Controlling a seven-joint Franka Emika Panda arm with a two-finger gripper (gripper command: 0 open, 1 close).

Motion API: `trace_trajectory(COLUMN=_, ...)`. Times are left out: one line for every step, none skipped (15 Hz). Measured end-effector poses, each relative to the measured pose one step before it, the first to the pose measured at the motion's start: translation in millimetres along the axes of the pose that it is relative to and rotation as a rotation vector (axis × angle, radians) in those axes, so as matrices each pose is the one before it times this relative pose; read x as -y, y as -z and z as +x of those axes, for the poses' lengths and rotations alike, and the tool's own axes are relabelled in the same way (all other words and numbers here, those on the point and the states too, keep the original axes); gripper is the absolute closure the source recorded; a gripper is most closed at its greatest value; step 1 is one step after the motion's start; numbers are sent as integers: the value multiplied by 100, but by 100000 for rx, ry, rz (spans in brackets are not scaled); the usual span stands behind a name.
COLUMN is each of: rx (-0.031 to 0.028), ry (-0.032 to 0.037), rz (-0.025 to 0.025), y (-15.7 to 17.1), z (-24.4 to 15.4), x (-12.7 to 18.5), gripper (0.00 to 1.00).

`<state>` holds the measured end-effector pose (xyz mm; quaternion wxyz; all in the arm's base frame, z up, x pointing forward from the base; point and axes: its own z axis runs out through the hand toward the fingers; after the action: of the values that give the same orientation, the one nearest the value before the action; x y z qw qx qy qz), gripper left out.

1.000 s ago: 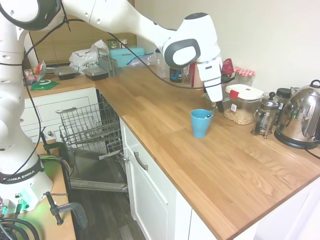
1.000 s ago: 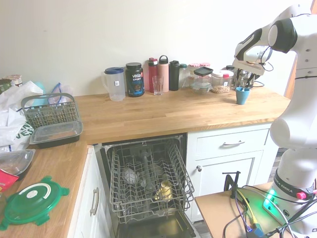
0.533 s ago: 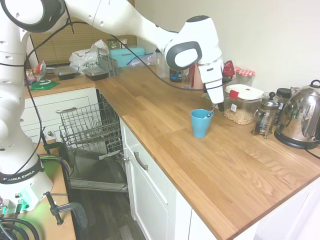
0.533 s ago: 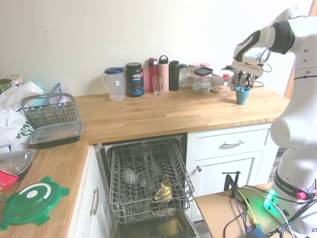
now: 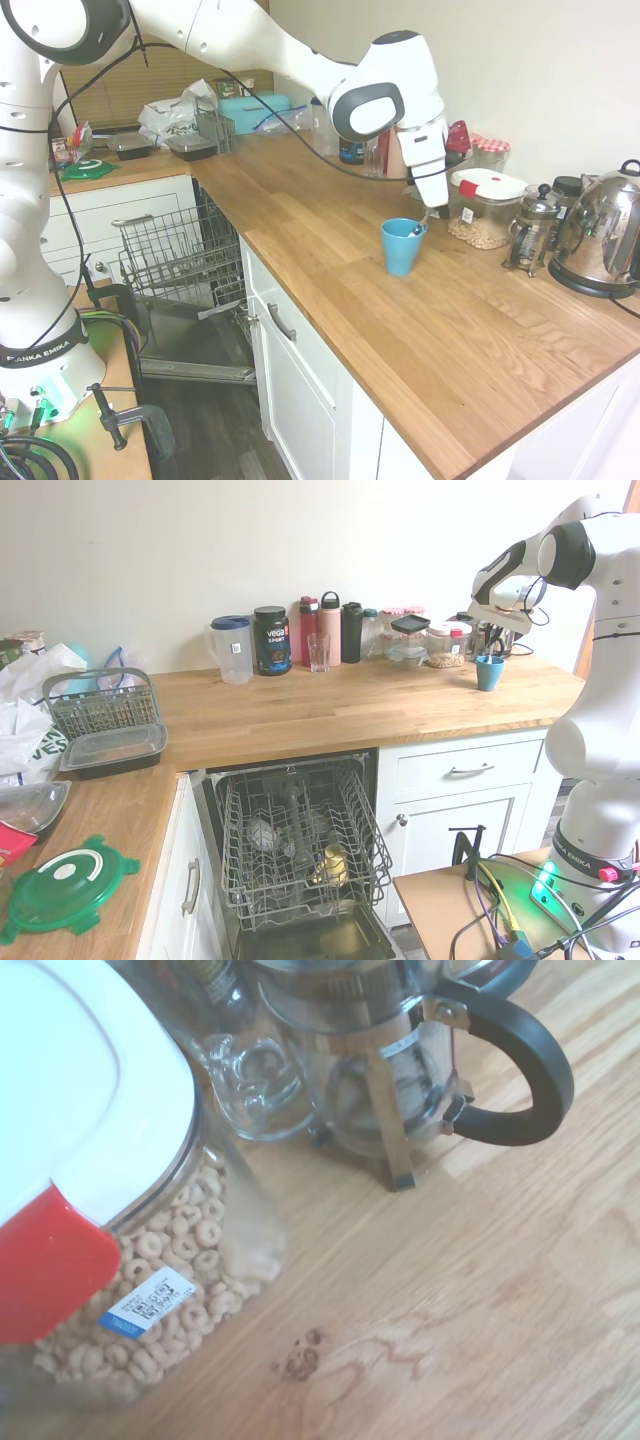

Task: Put the fork in the dishwasher

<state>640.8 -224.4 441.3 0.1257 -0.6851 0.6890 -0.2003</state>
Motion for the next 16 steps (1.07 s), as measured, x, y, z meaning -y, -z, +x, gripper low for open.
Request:
trace_trajectory(rx=-29, ry=72, rz=626, y=172, z=29, x=-58, gripper=100)
trace_trajectory(rx=129, ry=158, rz=785, y=331, z=70, x=-246, gripper=100)
trace_trajectory(rx=179, ry=82, rz=1120, y=578, z=160, x=-417, gripper=100)
trace_trajectory(rx=318, ry=-33, rz=1176, y=840, z=200, x=-522, gripper=100)
trace_trajectory(rx=10, ry=100, rz=1456, y=1163, z=213, x=-531, gripper=100)
trace_trajectory(rx=127, ry=122, rz=1161, y=1243, z=174, x=-624, gripper=100)
trace_trajectory(rx=83, ry=185, rz=1111, y=1269, z=3, x=-638, gripper=100)
trace_trajectory(rx=82, ry=-8, rz=1214, y=1296, z=-137, x=-530, gripper=100)
trace_trajectory(rx=45, ry=160, rz=1132, y=1425, z=-210, x=-489, gripper=100)
trace_trajectory(rx=-416, ry=782, rz=1249, y=1493, z=-193, x=-287, gripper=100)
trace_trajectory(rx=-708, ry=778, rz=1529, y=1721, z=-124, x=-218, gripper=100)
trace_trajectory(rx=-694, ry=531, rz=1533, y=1866, z=-46, x=-138, gripper=100)
trace_trajectory(rx=-690, ry=219, rz=912, y=1937, z=-12, x=-216, gripper=100)
trace_trajectory(rx=-840, ry=238, rz=688, y=2004, z=-43, x=-237, gripper=100)
trace_trajectory(rx=-937, ry=891, rz=502, y=2055, z=-453, x=-176, gripper=100)
trace_trajectory(rx=-658, ry=1541, rz=122, y=1958, z=-1058, x=-148, gripper=100)
